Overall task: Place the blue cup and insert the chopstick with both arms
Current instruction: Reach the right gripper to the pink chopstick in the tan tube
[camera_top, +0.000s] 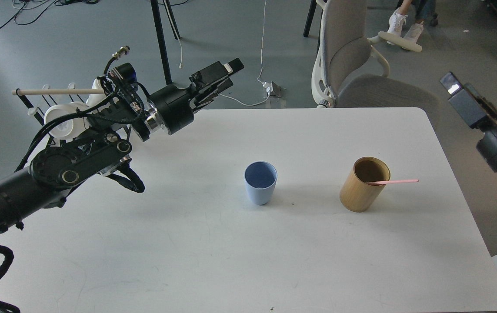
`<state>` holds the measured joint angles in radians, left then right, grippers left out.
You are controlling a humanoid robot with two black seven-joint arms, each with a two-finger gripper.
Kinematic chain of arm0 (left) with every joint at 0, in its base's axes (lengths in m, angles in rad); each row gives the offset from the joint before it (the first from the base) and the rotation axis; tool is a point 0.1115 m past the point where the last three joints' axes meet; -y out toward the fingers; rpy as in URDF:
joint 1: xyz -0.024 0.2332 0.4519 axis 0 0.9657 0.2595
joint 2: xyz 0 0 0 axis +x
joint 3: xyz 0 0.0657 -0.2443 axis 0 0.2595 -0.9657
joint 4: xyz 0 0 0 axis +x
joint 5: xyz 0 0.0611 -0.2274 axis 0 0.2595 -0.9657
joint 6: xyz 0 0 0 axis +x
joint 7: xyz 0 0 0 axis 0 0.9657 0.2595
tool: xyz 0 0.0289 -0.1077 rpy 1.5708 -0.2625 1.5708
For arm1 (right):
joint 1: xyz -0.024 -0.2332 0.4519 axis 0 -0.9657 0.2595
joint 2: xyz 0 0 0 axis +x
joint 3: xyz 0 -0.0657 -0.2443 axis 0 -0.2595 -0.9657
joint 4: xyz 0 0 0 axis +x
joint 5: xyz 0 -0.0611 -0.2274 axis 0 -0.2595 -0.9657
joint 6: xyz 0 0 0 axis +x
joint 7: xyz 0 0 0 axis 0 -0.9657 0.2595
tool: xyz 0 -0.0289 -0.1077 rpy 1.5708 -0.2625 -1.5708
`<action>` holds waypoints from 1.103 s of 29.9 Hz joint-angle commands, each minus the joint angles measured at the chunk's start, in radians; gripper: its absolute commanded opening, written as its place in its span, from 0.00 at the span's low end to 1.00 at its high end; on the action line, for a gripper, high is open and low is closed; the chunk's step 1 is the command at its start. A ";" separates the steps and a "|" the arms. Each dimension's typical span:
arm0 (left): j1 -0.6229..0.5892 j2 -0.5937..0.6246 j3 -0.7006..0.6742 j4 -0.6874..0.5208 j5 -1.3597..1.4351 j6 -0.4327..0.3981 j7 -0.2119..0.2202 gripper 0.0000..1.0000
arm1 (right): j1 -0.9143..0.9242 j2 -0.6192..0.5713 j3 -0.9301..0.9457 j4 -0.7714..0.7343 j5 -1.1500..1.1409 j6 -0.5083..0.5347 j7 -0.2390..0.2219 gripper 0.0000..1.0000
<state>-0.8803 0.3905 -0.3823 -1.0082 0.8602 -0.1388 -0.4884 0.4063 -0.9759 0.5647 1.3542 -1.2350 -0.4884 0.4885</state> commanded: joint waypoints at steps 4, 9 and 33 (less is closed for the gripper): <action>0.050 -0.015 -0.047 -0.050 -0.033 -0.025 0.000 0.87 | -0.147 -0.003 0.095 0.062 -0.173 0.000 0.000 0.90; 0.070 -0.015 -0.046 -0.055 -0.033 -0.025 0.000 0.87 | -0.182 -0.032 0.095 0.066 -0.268 0.000 0.000 0.90; 0.093 -0.013 -0.040 -0.040 -0.033 -0.025 0.000 0.90 | -0.253 0.031 0.015 0.006 -0.314 0.000 0.000 0.72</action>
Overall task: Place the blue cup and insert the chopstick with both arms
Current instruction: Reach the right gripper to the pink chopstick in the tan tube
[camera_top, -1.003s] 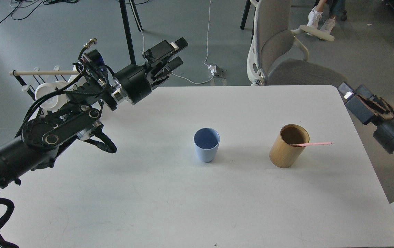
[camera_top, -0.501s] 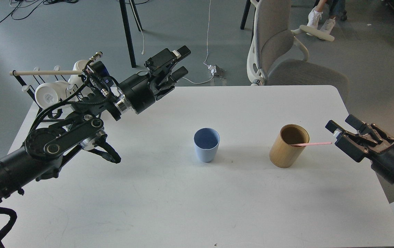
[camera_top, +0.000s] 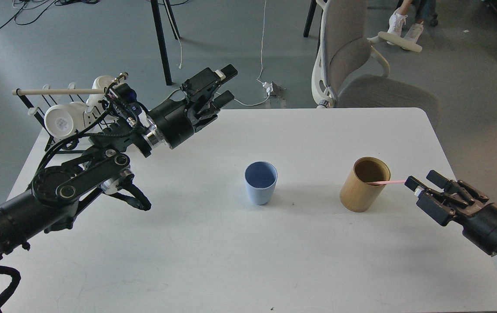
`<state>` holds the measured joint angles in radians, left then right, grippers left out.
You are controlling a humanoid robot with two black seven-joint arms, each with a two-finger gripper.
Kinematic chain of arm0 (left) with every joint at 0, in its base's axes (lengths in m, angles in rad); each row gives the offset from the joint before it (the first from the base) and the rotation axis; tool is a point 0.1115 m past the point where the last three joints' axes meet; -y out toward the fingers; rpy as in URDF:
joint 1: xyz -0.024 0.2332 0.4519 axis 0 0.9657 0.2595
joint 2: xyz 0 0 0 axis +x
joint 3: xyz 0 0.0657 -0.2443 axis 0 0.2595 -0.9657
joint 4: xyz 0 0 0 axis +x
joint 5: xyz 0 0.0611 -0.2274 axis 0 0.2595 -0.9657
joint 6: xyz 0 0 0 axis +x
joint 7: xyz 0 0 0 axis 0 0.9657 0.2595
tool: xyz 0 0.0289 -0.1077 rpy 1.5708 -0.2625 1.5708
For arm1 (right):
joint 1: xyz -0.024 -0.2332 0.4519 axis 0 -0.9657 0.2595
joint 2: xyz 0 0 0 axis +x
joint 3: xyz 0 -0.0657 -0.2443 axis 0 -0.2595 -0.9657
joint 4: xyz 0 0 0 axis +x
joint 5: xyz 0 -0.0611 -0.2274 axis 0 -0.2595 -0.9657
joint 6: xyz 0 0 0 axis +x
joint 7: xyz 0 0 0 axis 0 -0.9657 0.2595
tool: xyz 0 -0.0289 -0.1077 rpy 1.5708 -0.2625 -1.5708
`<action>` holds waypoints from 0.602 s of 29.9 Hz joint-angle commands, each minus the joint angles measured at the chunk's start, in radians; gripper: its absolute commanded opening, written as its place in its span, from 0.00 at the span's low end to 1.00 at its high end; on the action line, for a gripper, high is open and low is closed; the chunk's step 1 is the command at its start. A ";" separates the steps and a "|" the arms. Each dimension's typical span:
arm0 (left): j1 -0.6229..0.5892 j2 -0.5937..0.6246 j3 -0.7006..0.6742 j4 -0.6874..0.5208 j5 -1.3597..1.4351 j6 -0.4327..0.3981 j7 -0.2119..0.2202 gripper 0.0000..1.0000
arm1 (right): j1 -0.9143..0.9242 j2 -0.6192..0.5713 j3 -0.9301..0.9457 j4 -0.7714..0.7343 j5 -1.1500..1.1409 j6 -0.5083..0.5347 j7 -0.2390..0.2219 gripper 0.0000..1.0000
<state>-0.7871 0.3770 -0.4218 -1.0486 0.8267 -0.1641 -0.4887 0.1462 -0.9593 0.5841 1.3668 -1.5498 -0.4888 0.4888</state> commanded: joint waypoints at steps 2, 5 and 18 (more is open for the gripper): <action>0.002 0.000 0.000 0.001 -0.001 0.000 0.000 0.91 | 0.012 0.014 -0.004 -0.020 0.000 0.000 0.000 0.71; 0.012 0.000 0.000 0.001 -0.001 0.003 0.000 0.91 | 0.016 0.017 -0.004 -0.026 0.000 0.000 0.000 0.69; 0.029 0.000 -0.003 0.005 -0.001 0.005 0.000 0.92 | 0.035 0.082 -0.004 -0.071 0.000 0.000 0.000 0.40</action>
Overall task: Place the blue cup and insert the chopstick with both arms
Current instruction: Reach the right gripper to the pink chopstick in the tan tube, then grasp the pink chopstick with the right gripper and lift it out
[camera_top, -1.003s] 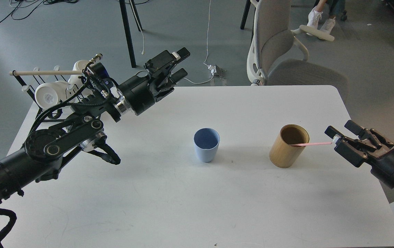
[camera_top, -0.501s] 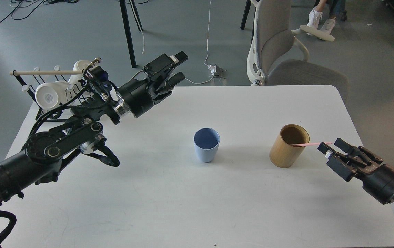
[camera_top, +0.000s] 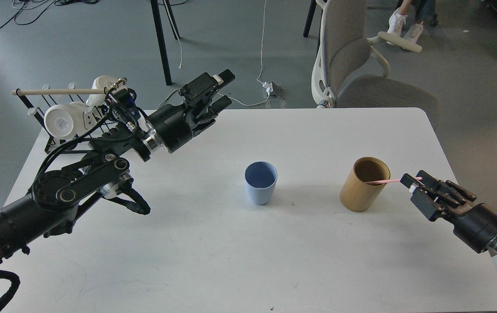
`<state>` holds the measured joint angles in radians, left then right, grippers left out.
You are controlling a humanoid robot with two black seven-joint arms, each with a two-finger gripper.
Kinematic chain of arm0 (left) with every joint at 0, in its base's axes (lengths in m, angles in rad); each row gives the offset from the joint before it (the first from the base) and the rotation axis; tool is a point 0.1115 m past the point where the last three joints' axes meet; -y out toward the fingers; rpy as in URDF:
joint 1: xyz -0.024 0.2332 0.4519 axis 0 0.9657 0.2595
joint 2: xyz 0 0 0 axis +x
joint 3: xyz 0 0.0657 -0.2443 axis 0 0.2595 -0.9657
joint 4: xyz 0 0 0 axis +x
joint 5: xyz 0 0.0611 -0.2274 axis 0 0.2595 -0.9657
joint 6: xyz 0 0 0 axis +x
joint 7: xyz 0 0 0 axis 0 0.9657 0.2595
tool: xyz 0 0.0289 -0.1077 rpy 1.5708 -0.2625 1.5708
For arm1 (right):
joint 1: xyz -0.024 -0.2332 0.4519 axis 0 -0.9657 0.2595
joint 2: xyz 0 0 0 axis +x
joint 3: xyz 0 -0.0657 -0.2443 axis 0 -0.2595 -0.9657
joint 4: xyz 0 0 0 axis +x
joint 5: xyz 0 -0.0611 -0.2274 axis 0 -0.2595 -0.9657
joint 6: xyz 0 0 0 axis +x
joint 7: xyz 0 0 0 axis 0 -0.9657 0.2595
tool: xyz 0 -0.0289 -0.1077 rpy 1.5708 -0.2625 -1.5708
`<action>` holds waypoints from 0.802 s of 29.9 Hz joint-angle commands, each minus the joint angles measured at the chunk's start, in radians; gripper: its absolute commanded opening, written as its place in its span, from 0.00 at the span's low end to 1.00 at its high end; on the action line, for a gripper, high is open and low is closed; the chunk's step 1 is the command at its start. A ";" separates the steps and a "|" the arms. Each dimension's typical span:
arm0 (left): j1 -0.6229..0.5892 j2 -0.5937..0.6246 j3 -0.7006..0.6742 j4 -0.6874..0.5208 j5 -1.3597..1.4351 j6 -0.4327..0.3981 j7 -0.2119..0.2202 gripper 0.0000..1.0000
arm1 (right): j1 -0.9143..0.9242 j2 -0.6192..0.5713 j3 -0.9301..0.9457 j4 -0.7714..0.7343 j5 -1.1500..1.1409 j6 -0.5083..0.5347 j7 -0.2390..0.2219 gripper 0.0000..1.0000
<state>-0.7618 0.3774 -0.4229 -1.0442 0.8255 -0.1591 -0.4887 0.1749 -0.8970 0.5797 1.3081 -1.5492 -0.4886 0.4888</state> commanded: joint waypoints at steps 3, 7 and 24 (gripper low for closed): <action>0.006 0.000 -0.002 0.003 0.000 0.001 0.000 0.92 | 0.014 0.035 -0.001 -0.023 0.000 0.000 0.000 0.32; 0.010 0.000 -0.002 0.013 0.000 0.001 0.000 0.92 | 0.029 0.047 -0.001 -0.030 0.000 0.000 0.000 0.26; 0.030 0.000 -0.005 0.021 0.000 0.003 0.000 0.92 | 0.060 0.053 0.002 -0.033 0.001 0.000 0.000 0.00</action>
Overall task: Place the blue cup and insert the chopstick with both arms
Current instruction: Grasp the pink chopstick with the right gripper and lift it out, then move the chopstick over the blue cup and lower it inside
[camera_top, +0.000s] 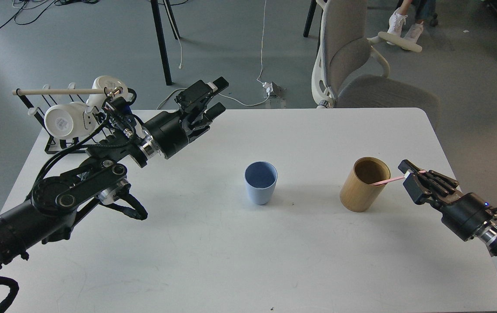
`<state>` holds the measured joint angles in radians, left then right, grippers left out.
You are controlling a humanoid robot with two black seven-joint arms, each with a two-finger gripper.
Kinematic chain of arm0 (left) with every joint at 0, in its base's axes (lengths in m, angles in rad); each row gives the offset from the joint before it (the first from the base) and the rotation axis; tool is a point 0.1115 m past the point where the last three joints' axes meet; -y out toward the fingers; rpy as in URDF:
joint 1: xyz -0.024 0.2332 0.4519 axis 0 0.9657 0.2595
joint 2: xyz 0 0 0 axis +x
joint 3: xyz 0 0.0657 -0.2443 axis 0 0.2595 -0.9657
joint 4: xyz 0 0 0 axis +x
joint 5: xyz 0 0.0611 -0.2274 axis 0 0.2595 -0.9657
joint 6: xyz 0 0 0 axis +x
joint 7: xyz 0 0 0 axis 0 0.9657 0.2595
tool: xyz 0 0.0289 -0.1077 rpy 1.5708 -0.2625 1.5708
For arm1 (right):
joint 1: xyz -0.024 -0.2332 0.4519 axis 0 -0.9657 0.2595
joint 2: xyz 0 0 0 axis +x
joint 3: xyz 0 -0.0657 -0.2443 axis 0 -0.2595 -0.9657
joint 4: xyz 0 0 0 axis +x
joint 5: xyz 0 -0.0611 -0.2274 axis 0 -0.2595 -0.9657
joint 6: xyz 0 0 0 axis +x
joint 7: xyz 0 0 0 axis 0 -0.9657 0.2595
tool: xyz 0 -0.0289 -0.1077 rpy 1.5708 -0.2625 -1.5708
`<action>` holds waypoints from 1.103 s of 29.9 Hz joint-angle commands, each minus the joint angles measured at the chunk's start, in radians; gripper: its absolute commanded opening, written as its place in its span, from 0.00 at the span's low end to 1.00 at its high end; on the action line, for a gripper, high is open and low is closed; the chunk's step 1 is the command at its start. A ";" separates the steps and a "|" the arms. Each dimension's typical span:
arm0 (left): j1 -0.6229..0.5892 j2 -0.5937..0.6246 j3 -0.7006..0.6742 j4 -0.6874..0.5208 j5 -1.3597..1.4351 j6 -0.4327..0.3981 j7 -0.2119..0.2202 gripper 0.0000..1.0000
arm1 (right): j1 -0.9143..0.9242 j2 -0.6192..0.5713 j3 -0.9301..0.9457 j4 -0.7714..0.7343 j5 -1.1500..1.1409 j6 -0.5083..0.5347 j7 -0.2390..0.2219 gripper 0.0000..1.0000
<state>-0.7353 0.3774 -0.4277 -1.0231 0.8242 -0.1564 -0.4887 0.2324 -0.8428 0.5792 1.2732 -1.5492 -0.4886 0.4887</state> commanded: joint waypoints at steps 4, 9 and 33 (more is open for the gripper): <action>0.005 0.000 0.000 0.000 0.001 0.000 0.000 0.92 | 0.016 -0.005 0.005 0.009 0.006 0.000 0.000 0.00; 0.005 -0.002 0.000 0.000 0.000 0.000 0.000 0.92 | 0.030 -0.028 0.051 0.043 0.017 0.000 0.000 0.00; 0.031 -0.012 -0.002 0.051 -0.023 0.001 0.000 0.92 | 0.261 -0.024 0.035 0.240 0.092 0.000 0.000 0.00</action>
<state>-0.7148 0.3622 -0.4295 -0.9726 0.8152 -0.1577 -0.4887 0.3823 -0.9792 0.7356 1.6038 -1.4260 -0.4887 0.4886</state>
